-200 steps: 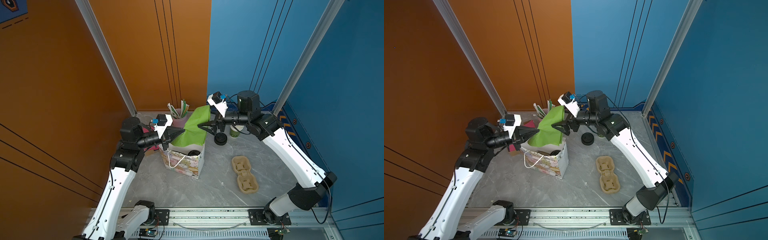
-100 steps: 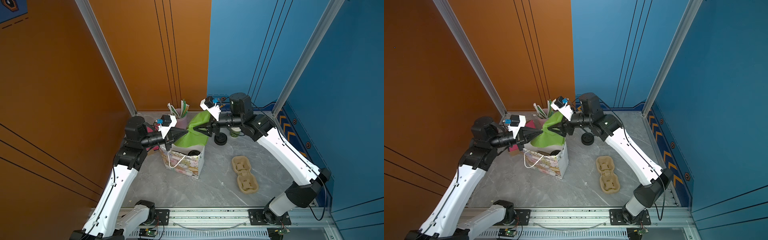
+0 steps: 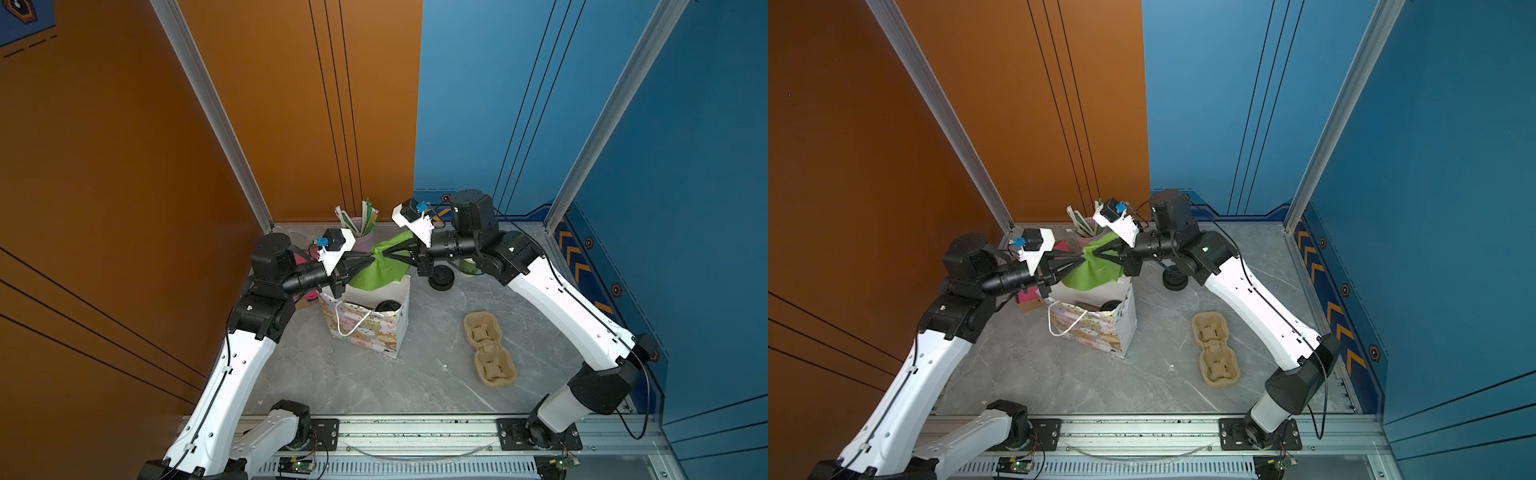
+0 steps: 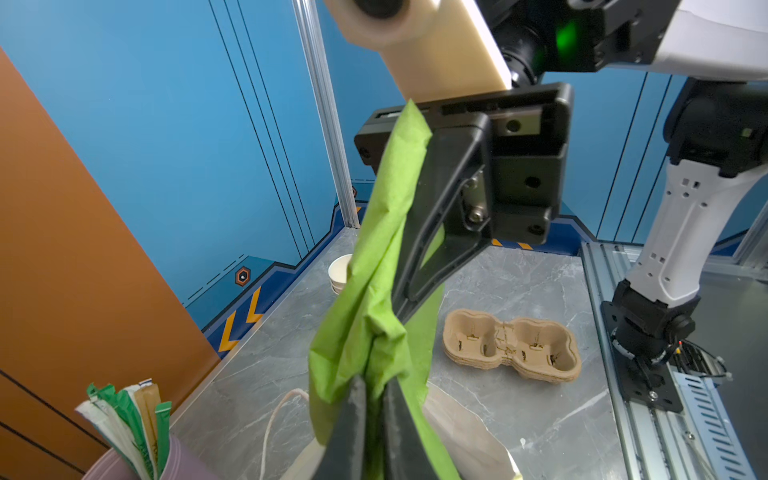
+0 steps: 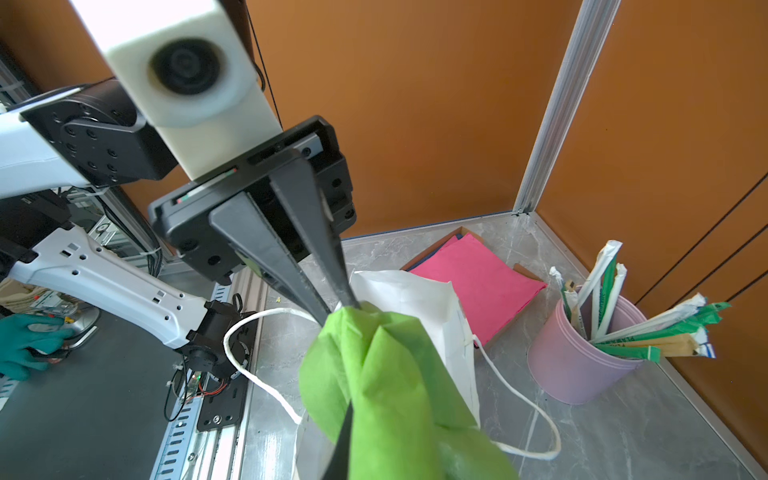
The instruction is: Pack the takeout coffee
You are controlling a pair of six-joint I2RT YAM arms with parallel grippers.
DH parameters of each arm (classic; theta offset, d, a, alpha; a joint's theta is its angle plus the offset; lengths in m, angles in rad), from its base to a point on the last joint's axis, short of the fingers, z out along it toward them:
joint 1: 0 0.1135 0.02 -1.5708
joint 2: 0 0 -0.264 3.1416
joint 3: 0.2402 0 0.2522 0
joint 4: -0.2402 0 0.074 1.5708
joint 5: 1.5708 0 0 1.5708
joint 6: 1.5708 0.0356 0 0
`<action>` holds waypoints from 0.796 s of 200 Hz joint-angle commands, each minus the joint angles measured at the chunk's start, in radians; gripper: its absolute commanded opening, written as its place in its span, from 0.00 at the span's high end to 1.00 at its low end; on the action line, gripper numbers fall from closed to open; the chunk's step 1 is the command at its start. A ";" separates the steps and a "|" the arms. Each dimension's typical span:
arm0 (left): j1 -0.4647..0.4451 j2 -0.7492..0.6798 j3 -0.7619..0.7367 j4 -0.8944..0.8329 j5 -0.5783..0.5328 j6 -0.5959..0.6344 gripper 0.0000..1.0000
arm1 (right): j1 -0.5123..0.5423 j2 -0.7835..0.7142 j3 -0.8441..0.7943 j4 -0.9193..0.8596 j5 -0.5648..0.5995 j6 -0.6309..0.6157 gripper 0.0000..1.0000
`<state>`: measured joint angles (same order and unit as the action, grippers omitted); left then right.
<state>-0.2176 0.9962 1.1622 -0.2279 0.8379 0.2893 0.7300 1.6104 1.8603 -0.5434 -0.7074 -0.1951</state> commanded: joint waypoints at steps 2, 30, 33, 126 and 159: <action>-0.008 -0.037 -0.037 -0.009 -0.120 0.016 0.67 | 0.030 0.003 0.021 -0.014 0.070 -0.006 1.00; -0.006 -0.082 -0.073 -0.010 -0.239 0.009 0.44 | 0.074 0.010 0.032 -0.035 0.192 -0.032 1.00; -0.006 -0.086 -0.075 -0.010 -0.252 0.008 0.41 | 0.078 0.011 0.034 -0.038 0.206 -0.034 1.00; 0.001 -0.292 -0.231 0.097 -0.534 -0.051 0.02 | 0.170 0.112 0.110 -0.124 0.456 -0.039 1.00; 0.006 -0.314 -0.249 0.105 -0.566 -0.053 0.02 | 0.187 0.129 0.140 -0.126 0.550 -0.023 1.00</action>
<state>-0.2165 0.6979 0.9295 -0.1665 0.3328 0.2535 0.9054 1.7363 1.9499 -0.6373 -0.2646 -0.2138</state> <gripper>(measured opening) 0.981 0.048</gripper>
